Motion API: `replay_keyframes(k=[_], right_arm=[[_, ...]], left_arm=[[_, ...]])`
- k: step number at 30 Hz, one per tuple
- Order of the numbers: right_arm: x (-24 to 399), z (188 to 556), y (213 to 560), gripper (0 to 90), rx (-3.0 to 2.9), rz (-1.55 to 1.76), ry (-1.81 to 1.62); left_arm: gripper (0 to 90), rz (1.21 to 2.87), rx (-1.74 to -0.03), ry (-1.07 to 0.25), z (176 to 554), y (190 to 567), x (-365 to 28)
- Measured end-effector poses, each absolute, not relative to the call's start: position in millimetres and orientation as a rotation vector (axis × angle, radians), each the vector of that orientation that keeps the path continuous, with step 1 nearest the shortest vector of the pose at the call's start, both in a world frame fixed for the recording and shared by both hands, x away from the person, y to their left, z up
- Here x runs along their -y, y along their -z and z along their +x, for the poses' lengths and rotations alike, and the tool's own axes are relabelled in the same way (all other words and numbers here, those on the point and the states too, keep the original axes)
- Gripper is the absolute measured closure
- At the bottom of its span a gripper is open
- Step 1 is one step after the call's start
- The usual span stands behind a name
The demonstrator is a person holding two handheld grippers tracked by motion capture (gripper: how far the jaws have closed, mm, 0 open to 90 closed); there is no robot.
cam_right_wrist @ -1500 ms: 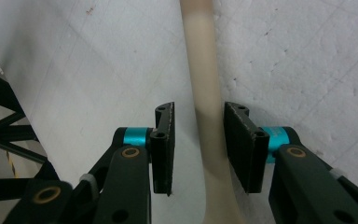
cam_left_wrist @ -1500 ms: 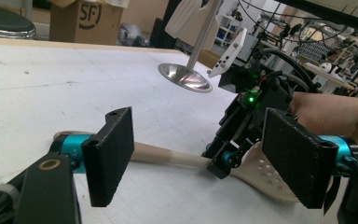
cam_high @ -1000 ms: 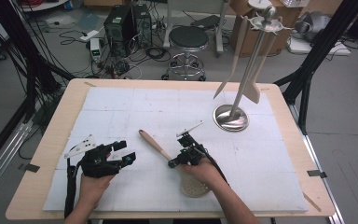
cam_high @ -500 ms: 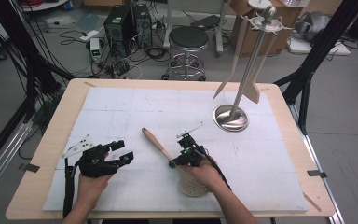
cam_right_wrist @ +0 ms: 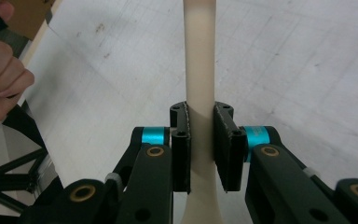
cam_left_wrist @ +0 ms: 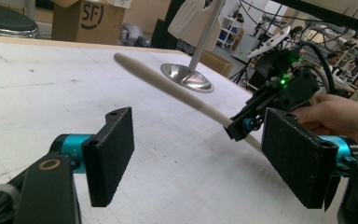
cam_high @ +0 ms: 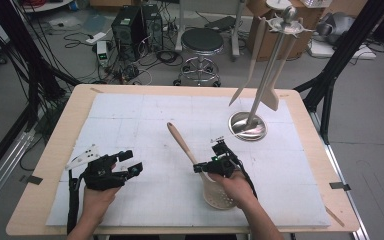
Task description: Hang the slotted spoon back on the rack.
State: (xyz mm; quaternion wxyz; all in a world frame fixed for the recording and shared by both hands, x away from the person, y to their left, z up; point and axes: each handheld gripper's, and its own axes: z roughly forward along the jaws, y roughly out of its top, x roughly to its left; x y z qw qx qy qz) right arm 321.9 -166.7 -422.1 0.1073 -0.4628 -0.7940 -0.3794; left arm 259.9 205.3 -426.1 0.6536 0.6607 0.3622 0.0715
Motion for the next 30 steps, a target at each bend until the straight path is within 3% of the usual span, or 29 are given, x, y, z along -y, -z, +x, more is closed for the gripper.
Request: replay_keyframes(k=[30], right_arm=[[276.3, 289.3, 379.7, 78.8, 2.103, -1.568, 1.747]], left_arm=[[26.2, 1.503, -0.82, -0.165, 259.5, 426.0, -204.0]])
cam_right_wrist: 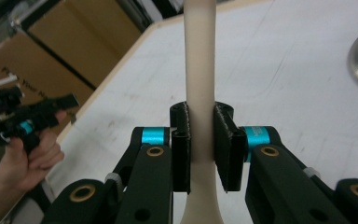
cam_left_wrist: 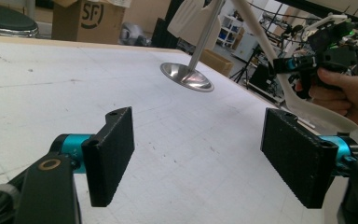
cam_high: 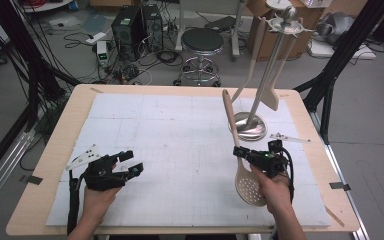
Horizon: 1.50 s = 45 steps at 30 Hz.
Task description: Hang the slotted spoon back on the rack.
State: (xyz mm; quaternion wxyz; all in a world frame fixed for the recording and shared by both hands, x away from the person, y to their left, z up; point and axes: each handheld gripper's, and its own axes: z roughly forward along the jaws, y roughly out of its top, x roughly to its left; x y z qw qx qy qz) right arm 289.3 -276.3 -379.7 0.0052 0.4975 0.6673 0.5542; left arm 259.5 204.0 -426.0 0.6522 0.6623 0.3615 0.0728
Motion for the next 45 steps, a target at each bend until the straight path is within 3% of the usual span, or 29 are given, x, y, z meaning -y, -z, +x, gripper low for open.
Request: replay_keyframes(k=[11, 45], right_arm=[[300.9, 278.7, 358.0, 78.8, -1.83, 1.504, -1.801], [315.1, 274.4, 294.6, 78.9, -1.545, 1.306, -1.834]], left_arm=[[26.2, 1.504, -0.819, -0.165, 259.5, 425.9, -204.0], [26.2, 1.499, -0.821, -0.163, 259.2, 425.9, -204.5]])
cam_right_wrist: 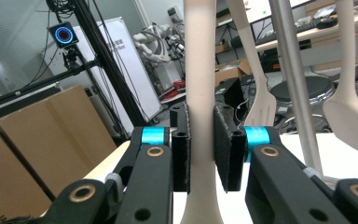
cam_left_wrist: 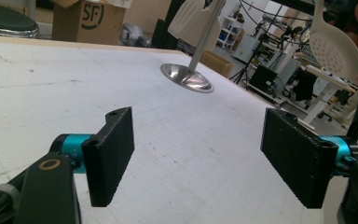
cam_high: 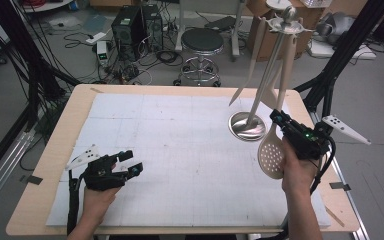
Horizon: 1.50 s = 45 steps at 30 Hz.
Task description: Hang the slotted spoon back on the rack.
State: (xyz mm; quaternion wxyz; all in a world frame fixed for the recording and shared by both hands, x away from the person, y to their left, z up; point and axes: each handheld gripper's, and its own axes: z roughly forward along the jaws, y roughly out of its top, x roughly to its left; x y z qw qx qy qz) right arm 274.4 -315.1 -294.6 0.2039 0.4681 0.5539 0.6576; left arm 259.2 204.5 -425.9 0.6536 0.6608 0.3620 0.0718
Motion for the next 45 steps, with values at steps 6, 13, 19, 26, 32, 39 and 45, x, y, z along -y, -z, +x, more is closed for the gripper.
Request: replay_keyframes(k=[6, 13, 19, 26, 32, 39, 45], right_arm=[[321.7, 274.0, 287.7, 78.9, -1.498, 1.328, -1.829], [324.7, 280.3, 289.5, 78.9, -1.494, 1.368, -1.82], [322.7, 287.8, 288.4, 78.9, -1.519, 1.376, -1.803], [318.6, 298.4, 292.3, 78.8, -1.542, 1.39, -1.777], [316.7, 300.8, 295.1, 78.9, -1.539, 1.387, -1.784], [316.9, 301.4, 295.5, 78.8, -1.545, 1.387, -1.783], [316.7, 302.4, 296.9, 78.8, -1.546, 1.385, -1.781]], left_arm=[[26.2, 1.499, -0.821, -0.165, 259.3, 425.8, -205.2], [26.2, 1.498, -0.821, -0.169, 259.2, 425.6, -204.8], [26.2, 1.5, -0.824, -0.168, 259.3, 425.8, -205.7], [26.2, 1.494, -0.826, -0.172, 259.2, 425.7, -206.4], [26.2, 1.491, -0.829, -0.173, 259.1, 425.6, -207.8], [26.2, 1.489, -0.829, -0.176, 259.1, 425.4, -207.4], [26.2, 1.499, -0.824, -0.177, 259.4, 425.5, -207.4]])
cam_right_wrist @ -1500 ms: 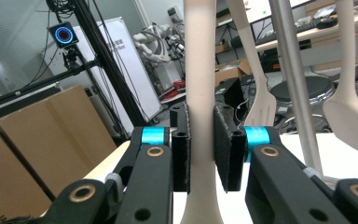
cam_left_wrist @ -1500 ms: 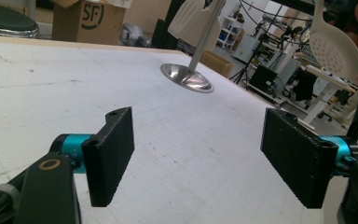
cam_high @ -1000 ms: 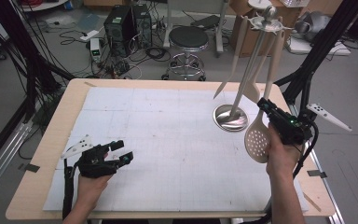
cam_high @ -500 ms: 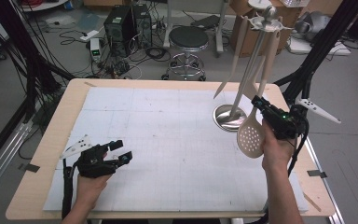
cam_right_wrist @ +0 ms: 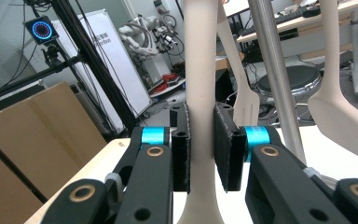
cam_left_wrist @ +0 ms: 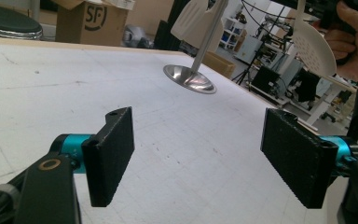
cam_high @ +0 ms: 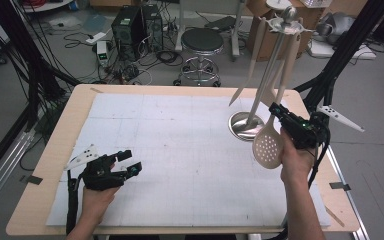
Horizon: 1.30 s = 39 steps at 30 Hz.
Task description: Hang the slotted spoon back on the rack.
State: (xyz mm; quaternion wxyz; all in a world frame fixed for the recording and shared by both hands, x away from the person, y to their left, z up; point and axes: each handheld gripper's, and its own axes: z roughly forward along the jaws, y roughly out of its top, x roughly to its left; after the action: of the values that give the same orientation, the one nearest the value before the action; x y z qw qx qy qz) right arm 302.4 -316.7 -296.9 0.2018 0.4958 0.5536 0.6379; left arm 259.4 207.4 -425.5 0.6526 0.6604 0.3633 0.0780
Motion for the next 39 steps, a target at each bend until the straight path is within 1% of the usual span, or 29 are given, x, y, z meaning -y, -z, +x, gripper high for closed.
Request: replay_keyframes(k=[14, 19, 21, 23, 24, 28, 32, 39], right_arm=[[315.0, 304.5, 299.6, 78.5, -1.559, 1.398, -1.791], [315.1, 306.2, 300.5, 76.7, -1.556, 1.415, -1.783], [316.1, 307.8, 302.0, 72.7, -1.558, 1.43, -1.783], [317.9, 307.7, 304.3, 61.2, -1.55, 1.457, -1.797], [318.1, 307.2, 305.3, 58.2, -1.533, 1.477, -1.781], [319.9, 306.0, 309.8, 55.1, -1.554, 1.475, -1.781], [319.3, 306.6, 310.8, 46.5, -1.569, 1.472, -1.788], [314.4, 306.0, 318.3, 39.7, -1.621, 1.462, -1.774]], left_arm=[[26.2, 1.498, -0.823, -0.174, 259.4, 425.4, -206.7], [26.2, 1.497, -0.822, -0.175, 259.5, 425.4, -206.4], [26.2, 1.498, -0.823, -0.176, 259.4, 425.3, -206.4], [26.2, 1.497, -0.822, -0.174, 259.4, 425.4, -206.4], [26.2, 1.497, -0.822, -0.175, 259.5, 425.4, -206.4], [26.2, 1.503, -0.823, -0.173, 259.6, 425.6, -206.1], [26.2, 1.501, -0.824, -0.173, 259.6, 425.5, -204.7], [26.2, 1.501, -0.824, -0.172, 259.9, 425.9, -205.3]])
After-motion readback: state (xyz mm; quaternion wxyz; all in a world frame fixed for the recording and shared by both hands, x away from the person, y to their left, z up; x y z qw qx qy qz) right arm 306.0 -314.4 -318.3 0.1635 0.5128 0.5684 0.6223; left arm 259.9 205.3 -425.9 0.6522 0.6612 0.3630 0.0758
